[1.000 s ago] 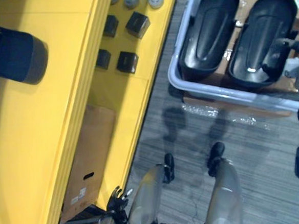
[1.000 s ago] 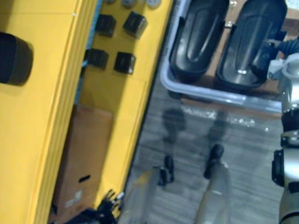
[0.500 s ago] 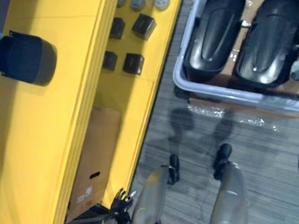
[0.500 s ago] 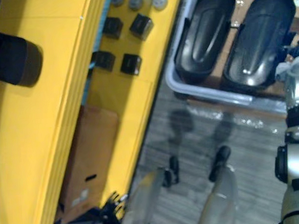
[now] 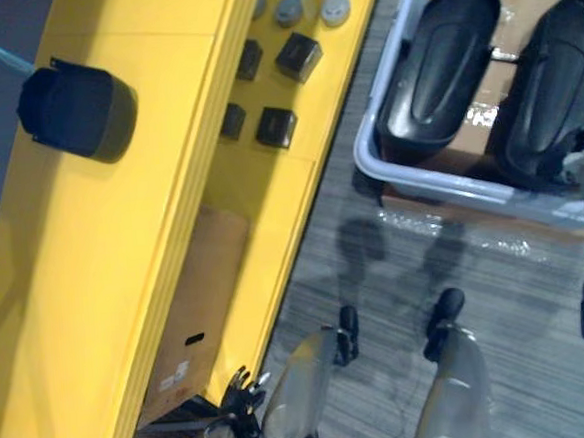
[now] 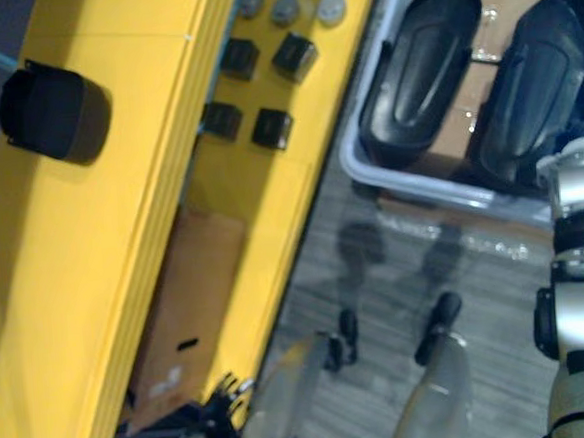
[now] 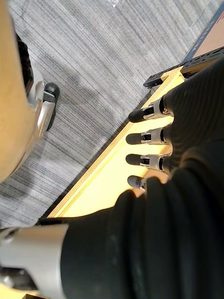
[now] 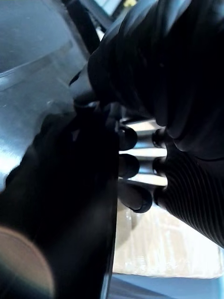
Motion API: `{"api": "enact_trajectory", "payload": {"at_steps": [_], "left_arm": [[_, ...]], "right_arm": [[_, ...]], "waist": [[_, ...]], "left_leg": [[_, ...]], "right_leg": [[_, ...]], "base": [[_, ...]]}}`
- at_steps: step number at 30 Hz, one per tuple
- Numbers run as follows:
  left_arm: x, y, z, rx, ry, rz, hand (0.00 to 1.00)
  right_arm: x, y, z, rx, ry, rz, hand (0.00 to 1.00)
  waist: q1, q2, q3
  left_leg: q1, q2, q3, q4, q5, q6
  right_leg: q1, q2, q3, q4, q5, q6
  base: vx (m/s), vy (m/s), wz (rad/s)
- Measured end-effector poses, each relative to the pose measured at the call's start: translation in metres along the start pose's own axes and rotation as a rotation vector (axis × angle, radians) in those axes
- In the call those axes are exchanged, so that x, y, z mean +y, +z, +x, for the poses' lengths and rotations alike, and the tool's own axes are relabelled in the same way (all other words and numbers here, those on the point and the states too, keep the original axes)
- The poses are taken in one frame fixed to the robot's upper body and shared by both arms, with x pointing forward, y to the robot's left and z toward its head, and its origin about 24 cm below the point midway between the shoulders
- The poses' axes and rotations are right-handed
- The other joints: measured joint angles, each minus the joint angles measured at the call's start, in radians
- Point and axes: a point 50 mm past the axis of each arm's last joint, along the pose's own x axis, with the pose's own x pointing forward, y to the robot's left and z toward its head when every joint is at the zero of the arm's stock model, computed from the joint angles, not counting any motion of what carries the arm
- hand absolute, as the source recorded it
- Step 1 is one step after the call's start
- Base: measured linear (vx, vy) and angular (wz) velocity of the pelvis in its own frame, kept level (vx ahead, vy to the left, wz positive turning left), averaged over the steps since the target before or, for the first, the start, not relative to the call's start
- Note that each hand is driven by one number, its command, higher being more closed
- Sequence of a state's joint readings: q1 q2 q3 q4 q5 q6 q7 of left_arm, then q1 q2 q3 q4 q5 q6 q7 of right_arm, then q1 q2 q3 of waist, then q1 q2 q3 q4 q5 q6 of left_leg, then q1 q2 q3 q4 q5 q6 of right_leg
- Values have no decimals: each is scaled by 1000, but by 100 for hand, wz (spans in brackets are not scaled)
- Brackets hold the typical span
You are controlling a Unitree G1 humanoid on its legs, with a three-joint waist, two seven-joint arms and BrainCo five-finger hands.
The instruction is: Walk over and take plastic housings, then place them on the shelf
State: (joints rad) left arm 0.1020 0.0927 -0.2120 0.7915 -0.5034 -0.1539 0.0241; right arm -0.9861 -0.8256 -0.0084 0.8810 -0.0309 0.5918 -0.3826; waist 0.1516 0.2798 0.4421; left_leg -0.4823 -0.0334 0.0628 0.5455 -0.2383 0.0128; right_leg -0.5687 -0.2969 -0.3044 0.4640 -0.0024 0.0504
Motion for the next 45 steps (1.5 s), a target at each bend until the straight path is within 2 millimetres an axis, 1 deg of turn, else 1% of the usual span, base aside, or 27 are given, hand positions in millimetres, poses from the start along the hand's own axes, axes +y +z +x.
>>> {"api": "enact_trajectory", "payload": {"at_steps": [4,5,7,9,12,13,14,15,16,18,21,23,26,28,31,32,33,35,36,37,38,39,41,42,43,45], "left_arm": [[-8,13,1,-62,-34,3,0],[-16,17,1,-88,-63,-3,0],[-32,22,0,-115,-121,-8,0],[-35,30,0,-147,-136,-16,0],[-43,42,-2,-194,-180,-28,0],[-45,45,-3,-208,-198,-20,0],[-47,48,-4,-217,-211,-17,0],[-49,51,-5,-227,-230,-7,0],[-49,52,-6,-229,-236,-3,0],[-49,52,-9,-234,-251,40,0],[-47,57,-16,-257,-300,129,0],[-46,61,-20,-265,-321,181,0],[-52,69,-23,-272,-362,211,0],[-58,73,-25,-282,-393,250,0],[-72,87,-26,-315,-437,283,0],[-81,96,-27,-336,-465,294,0],[-87,102,-26,-342,-483,298,0],[-100,119,-23,-358,-525,288,0],[-108,130,-21,-363,-549,269,0],[-113,138,-20,-369,-568,242,0],[-122,148,-18,-369,-589,208,0],[-126,153,-17,-370,-590,188,0],[-138,170,-10,-387,-568,165,0],[-142,179,-6,-396,-555,162,0],[-145,183,-6,-397,-555,147,0],[-154,198,-3,-413,-556,113,0]], "right_arm": [[1,-6,2,-37,-4,-59,100],[2,-9,2,-45,-1,-69,100],[1,-9,2,-68,-11,-85,100],[1,-10,2,-86,-15,-90,100],[1,-21,1,-136,-28,-126,100],[0,-24,1,-145,-34,-119,100],[0,-25,1,-150,-44,-115,100],[-1,-26,1,-168,-62,-112,100],[-1,-26,0,-174,-69,-108,100],[-1,-25,-1,-199,-86,-107,100],[-1,-30,-2,-217,-111,-118,100],[1,-34,-5,-228,-121,-111,100],[10,-40,-11,-255,-119,-97,100],[13,-38,-17,-304,-128,-95,100],[21,-29,-32,-426,-125,-71,100],[26,-26,-40,-482,-111,-59,100],[30,-24,-46,-518,-101,-47,100],[39,-26,-58,-574,-75,-38,100],[48,-27,-66,-603,-49,-30,100],[54,-27,-72,-625,-36,-26,100],[60,-28,-78,-651,-17,-23,100],[63,-28,-82,-666,-7,-20,100],[69,-23,-90,-713,12,3,100],[72,-22,-94,-730,17,9,100],[73,-21,-95,-735,20,13,100],[80,-21,-101,-748,39,38,100]], "waist": [[-4,-2,0],[-9,-2,1],[-23,-7,4],[-28,-18,5],[-43,-55,7],[-57,-67,5],[-62,-83,5],[-67,-105,6],[-73,-113,10],[-89,-138,15],[-108,-159,21],[-111,-168,24],[-118,-181,23],[-123,-186,20],[-131,-206,11],[-131,-218,5],[-135,-224,2],[-143,-242,-11],[-143,-257,-19],[-146,-264,-23],[-156,-274,-28],[-161,-278,-31],[-175,-280,-32],[-180,-280,-32],[-180,-281,-32],[-189,-283,-33]], "left_leg": [[23,0,-3,-2,0,0],[30,1,-5,-3,0,0],[33,4,-9,-1,0,0],[47,12,-9,-4,0,0],[101,26,-13,-22,0,0],[110,27,-22,-31,1,-2],[120,29,-22,-39,3,-5],[142,37,-21,-53,5,-8],[153,40,-21,-58,6,-9],[198,41,-21,-93,15,-13],[246,47,-26,-131,25,-17],[271,52,-24,-149,29,-21],[305,59,-23,-168,33,-26],[317,62,-23,-176,34,-27],[331,67,-9,-190,35,-30],[337,71,3,-192,33,-32],[344,74,5,-192,31,-33],[354,78,12,-190,27,-36],[363,84,31,-190,23,-38],[368,87,37,-187,20,-38],[377,88,47,-189,19,-37],[379,88,53,-187,18,-36],[379,88,67,-178,10,-33],[379,91,78,-168,4,-32],[379,93,85,-166,2,-32],[376,95,93,-152,-5,-31]], "right_leg": [[31,0,-9,-11,2,3],[46,2,-18,-19,3,4],[60,4,-27,-31,7,6],[81,17,-30,-45,19,4],[148,38,-45,-90,31,2],[166,41,-53,-102,33,3],[177,47,-54,-115,39,2],[206,63,-54,-151,54,0],[221,70,-56,-166,59,0],[272,81,-61,-215,73,0],[334,101,-74,-280,95,1],[364,112,-76,-312,109,-2],[399,129,-75,-347,121,-4],[416,141,-74,-364,128,-7],[431,155,-62,-402,145,-8],[433,161,-48,-414,153,-10],[444,165,-47,-425,157,-10],[455,173,-39,-439,164,-11],[458,178,-23,-446,169,-13],[462,178,-17,-451,173,-15],[467,179,-8,-456,176,-15],[467,179,1,-457,177,-15],[465,179,11,-460,182,-15],[465,180,20,-462,186,-14],[463,183,30,-463,188,-14],[463,187,41,-474,197,-10]], "base": [[-1,11,2],[1,16,9],[6,25,8],[17,6,-4],[47,4,-1],[26,9,10],[0,0,0],[29,11,-9],[25,9,-10],[0,0,0],[15,-3,3],[19,-10,-3],[33,-24,-3],[9,-18,-3],[-10,-13,-14],[-8,-13,-22],[-10,-2,-18],[-30,8,-17],[-50,38,-33],[-56,57,-34],[-50,61,-23],[-46,41,-23],[-72,49,-23],[-87,57,-22],[-82,48,-24],[-80,41,-18]]}}
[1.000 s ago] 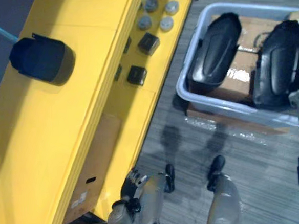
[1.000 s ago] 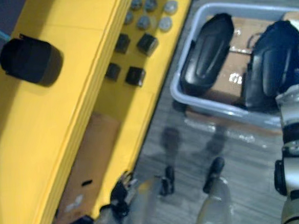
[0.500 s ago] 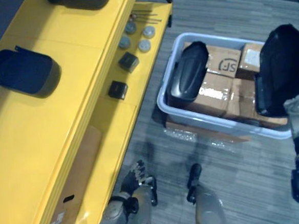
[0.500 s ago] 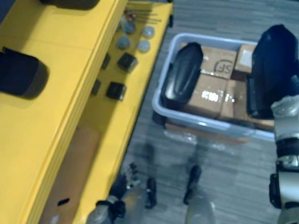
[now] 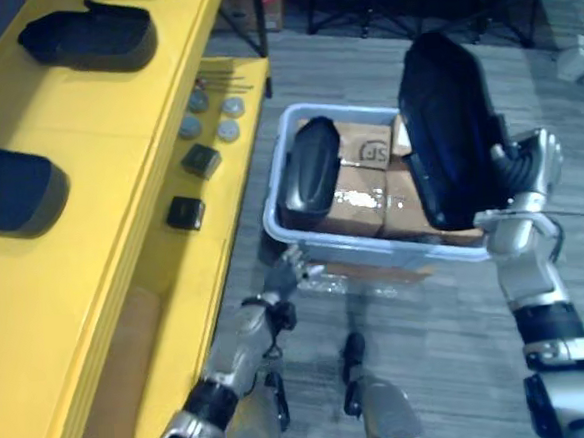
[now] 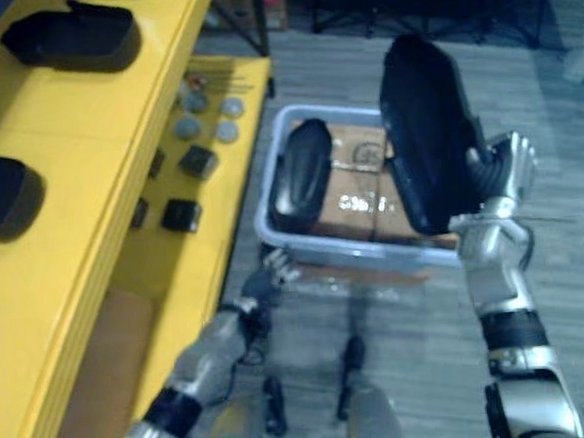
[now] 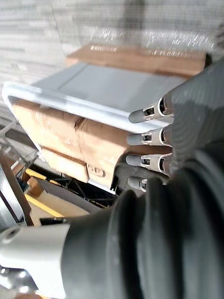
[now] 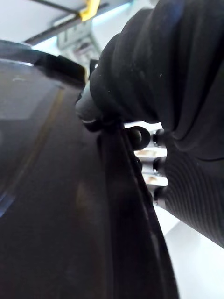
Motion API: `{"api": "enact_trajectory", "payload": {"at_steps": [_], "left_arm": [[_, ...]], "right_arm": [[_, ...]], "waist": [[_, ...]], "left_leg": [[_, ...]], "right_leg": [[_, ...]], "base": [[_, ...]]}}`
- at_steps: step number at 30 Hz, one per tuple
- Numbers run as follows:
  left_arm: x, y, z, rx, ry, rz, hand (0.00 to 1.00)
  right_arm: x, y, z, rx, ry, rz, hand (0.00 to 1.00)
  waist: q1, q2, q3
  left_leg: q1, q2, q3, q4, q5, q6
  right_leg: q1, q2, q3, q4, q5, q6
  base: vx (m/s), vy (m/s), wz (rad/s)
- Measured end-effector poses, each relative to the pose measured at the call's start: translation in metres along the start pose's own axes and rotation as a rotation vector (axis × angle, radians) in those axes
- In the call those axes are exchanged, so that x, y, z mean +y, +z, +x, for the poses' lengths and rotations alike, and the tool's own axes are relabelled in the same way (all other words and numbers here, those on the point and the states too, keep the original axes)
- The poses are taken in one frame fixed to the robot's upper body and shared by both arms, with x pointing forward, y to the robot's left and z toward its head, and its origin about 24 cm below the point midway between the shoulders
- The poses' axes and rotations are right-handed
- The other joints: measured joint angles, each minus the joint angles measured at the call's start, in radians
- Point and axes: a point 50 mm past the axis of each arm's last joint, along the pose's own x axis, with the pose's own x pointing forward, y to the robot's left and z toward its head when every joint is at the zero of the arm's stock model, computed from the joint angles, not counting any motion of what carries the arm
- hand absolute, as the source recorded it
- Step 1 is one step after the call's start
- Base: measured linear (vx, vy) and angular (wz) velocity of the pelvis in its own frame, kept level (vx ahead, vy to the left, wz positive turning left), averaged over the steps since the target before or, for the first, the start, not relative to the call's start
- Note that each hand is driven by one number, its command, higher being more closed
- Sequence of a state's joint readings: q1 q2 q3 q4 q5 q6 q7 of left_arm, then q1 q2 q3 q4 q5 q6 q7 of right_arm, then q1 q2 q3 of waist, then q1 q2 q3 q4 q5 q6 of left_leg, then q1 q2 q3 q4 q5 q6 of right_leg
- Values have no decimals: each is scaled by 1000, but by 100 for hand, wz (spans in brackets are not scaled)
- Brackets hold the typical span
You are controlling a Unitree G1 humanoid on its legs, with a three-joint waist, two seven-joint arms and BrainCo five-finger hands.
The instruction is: Walk over and take plastic housings, then place them on the shelf
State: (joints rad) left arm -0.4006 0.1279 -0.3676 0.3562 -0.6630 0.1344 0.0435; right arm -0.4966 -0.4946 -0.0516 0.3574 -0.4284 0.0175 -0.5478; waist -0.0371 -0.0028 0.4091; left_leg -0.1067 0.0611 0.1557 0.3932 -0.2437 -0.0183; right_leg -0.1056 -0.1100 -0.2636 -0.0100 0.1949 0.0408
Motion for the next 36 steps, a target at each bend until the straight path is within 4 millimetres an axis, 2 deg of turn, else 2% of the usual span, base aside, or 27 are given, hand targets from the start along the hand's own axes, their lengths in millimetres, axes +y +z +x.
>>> {"api": "enact_trajectory", "payload": {"at_steps": [6,11,16,25,28,36], "left_arm": [[-13,29,17,-83,-2,-16,0],[-16,40,21,-117,24,-6,0],[-11,37,22,-113,41,-4,0],[-12,33,22,-125,21,59,0],[-16,30,22,-121,5,76,0],[-11,22,19,-126,29,103,0]], "right_arm": [[18,13,-10,-44,45,58,100],[29,33,-12,-112,56,133,100],[38,52,-15,-173,40,190,100],[52,65,-22,-213,51,231,100],[57,70,-26,-226,59,241,100],[75,88,-44,-252,118,307,100]], "waist": [[-5,-1,0],[-5,-1,0],[-2,-1,0],[15,-1,0],[21,-1,0],[25,-1,0]], "left_leg": [[0,0,16,2,-4,2],[-6,-2,16,2,-5,2],[-12,-6,5,4,-5,3],[-21,-14,-7,25,-11,12],[-32,-15,-12,39,-13,15],[-33,-16,-12,40,-12,16]], "right_leg": [[-7,1,20,-6,9,0],[-15,4,22,1,11,1],[-17,2,18,5,12,0],[-15,-8,16,17,11,1],[-15,-11,13,17,11,1],[-15,-13,12,16,12,2]], "base": [[-56,44,-9],[-24,36,1],[-22,49,6],[-59,54,4],[-86,43,6],[-56,37,0]]}}
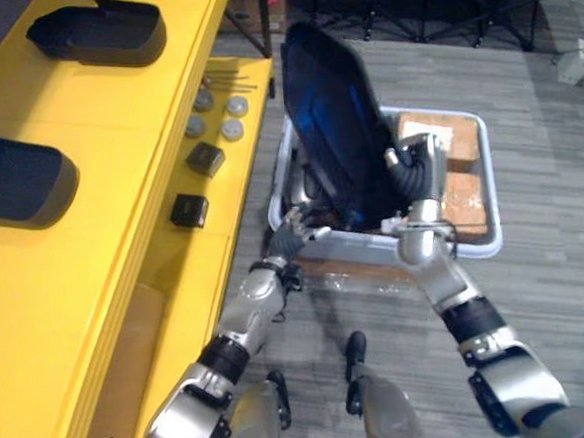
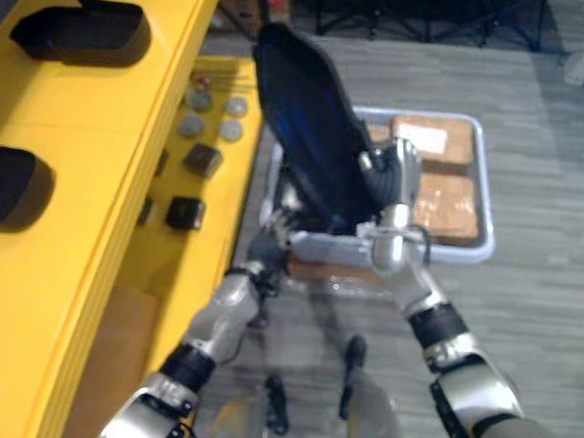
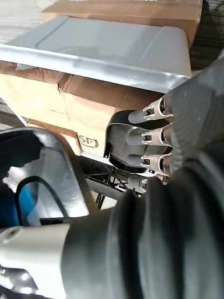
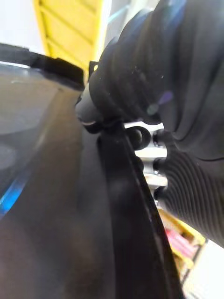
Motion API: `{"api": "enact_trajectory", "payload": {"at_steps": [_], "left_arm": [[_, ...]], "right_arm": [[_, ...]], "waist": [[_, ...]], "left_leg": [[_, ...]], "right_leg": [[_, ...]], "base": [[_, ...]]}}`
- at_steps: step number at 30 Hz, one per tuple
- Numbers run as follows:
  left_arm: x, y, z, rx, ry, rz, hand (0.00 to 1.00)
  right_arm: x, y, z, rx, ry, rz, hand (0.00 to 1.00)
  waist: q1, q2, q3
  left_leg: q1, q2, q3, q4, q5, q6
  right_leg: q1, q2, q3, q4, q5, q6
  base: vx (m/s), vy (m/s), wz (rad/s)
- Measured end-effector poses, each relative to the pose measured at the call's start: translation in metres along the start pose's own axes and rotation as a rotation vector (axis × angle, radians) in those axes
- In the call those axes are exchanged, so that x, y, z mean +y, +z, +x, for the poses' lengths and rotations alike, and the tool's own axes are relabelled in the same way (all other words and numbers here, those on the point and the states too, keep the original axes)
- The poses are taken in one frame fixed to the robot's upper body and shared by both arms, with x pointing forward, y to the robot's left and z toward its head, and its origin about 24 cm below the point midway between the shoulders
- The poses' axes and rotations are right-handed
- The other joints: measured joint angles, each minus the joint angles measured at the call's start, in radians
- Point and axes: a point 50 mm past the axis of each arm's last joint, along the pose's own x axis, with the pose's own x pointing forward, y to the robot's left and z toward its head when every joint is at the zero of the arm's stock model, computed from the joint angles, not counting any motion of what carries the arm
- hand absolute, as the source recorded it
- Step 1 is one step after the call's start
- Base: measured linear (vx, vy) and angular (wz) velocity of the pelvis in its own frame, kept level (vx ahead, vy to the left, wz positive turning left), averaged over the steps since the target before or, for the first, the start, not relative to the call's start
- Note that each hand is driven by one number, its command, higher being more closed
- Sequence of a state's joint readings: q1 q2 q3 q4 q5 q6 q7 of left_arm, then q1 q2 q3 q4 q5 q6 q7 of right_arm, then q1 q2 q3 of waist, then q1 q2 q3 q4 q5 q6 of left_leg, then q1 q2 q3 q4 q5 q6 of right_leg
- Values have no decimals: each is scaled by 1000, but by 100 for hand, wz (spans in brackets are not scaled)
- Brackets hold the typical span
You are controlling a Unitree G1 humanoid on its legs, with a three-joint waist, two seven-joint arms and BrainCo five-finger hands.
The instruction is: Walk over and take plastic housings, then place them on the shelf
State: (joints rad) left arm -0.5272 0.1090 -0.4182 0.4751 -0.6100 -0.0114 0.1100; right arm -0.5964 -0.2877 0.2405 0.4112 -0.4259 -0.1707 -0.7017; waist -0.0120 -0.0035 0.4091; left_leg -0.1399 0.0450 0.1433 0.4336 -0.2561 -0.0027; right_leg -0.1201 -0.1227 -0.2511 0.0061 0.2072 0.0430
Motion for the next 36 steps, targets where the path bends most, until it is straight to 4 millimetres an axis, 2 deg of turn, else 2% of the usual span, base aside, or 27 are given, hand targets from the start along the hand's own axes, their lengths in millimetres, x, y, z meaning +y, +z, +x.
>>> {"api": "enact_trajectory", "payload": {"at_steps": [9,14,21,35,36], "left_arm": [[-8,-11,-3,25,-21,30,0],[-5,-15,-5,36,11,26,0],[1,-25,-11,65,60,18,0],[12,-9,-14,-76,212,-40,0],[12,-8,-15,-81,218,-55,100]], "right_arm": [[26,18,-15,-39,90,57,100],[35,23,-22,-46,120,85,100],[40,11,-48,18,164,87,100],[45,3,-78,77,199,107,100],[46,3,-81,82,200,108,100]], "waist": [[1,0,0],[6,0,0],[7,-1,0],[6,-15,-6],[7,-17,-7]], "left_leg": [[7,-3,-5,-16,6,0],[34,-7,-4,-47,20,-2],[34,-4,-8,-56,26,-9],[38,-5,-21,-80,37,-13],[39,-5,-21,-80,38,-13]], "right_leg": [[2,-1,-7,0,1,2],[17,-3,-7,-2,-1,-2],[17,-5,-9,-6,-3,-4],[20,-1,-21,-16,-2,-4],[21,-1,-21,-16,-2,-4]], "base": [[-19,39,2],[-35,21,2],[-57,16,0],[-14,9,2],[-42,29,1]]}}
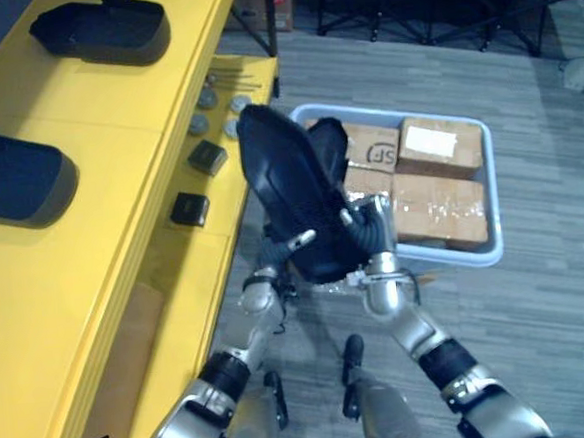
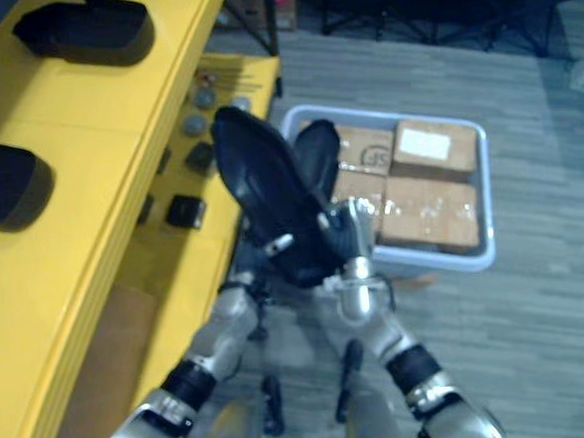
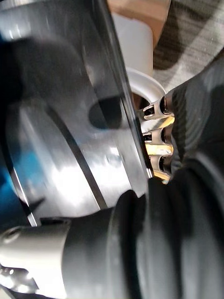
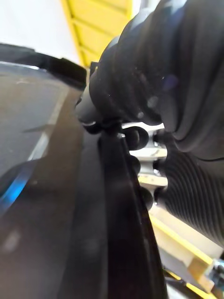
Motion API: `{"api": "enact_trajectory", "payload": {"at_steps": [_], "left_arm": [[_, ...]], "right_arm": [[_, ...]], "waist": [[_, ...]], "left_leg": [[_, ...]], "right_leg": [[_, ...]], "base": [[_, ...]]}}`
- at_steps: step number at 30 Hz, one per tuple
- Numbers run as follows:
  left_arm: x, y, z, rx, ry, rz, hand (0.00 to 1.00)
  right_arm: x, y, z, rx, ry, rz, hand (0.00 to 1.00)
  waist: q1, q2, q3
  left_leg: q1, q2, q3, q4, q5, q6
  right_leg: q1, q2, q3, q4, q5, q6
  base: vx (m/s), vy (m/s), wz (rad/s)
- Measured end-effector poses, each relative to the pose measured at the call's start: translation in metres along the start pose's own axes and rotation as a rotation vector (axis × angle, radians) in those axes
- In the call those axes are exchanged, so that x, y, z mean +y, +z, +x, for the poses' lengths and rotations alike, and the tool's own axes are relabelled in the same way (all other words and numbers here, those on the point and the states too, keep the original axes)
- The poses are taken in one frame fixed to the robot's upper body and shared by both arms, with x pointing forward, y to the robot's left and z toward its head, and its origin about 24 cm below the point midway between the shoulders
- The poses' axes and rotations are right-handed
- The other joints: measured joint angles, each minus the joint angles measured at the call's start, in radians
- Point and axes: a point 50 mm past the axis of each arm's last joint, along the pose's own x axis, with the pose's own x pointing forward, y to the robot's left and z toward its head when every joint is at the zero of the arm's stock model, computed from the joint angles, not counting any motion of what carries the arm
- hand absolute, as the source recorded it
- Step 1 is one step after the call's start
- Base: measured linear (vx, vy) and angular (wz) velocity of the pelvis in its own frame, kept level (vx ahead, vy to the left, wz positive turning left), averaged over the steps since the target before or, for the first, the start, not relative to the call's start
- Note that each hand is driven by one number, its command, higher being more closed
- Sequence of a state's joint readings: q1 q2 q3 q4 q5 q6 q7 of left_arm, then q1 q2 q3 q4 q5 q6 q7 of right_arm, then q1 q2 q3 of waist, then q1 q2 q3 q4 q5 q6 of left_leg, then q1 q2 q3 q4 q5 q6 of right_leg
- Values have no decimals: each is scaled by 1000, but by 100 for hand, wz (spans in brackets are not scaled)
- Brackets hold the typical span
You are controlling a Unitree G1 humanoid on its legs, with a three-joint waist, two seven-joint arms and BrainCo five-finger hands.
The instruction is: Walk over and take plastic housings, then place them on the shelf
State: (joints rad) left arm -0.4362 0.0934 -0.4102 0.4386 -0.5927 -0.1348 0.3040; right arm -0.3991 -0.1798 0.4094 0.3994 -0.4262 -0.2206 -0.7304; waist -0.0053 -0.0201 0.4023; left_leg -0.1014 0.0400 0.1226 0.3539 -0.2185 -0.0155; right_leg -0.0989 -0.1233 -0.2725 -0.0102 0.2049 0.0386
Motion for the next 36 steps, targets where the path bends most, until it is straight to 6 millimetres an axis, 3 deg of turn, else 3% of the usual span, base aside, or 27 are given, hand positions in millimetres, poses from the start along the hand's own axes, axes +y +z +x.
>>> {"api": "enact_trajectory", "payload": {"at_steps": [4,11,18,26,27,36], "left_arm": [[2,-1,-1,15,15,-52,100],[1,-4,0,60,-28,-87,100],[3,-10,0,163,-109,-170,100],[6,-3,0,102,-147,-210,100],[6,-2,-1,82,-149,-210,100],[2,-2,-2,61,-145,-222,100]], "right_arm": [[4,1,-4,5,3,11,100],[6,14,-3,-16,-14,71,100],[8,23,-4,-43,-26,108,100],[7,39,-2,-105,-29,135,100],[6,40,0,-112,-30,133,0],[1,42,-2,-146,-11,142,0]], "waist": [[4,-4,1],[10,-46,-4],[3,-46,-5],[-8,-46,-5],[-9,-46,-5],[-24,-46,-5]], "left_leg": [[14,0,0,-8,4,-2],[14,5,0,-13,10,-10],[14,4,2,-14,9,-10],[15,3,20,-13,8,-10],[15,3,26,-13,8,-9],[14,2,28,-10,7,-8]], "right_leg": [[12,0,0,-1,0,0],[13,4,0,-11,0,-7],[13,4,1,-15,3,-8],[12,5,15,-29,13,-8],[12,5,22,-36,18,-8],[12,5,25,-39,20,-9]], "base": [[-48,20,1],[-59,5,-1],[-26,23,0],[-37,29,-5],[-54,34,-13],[-60,30,-2]]}}
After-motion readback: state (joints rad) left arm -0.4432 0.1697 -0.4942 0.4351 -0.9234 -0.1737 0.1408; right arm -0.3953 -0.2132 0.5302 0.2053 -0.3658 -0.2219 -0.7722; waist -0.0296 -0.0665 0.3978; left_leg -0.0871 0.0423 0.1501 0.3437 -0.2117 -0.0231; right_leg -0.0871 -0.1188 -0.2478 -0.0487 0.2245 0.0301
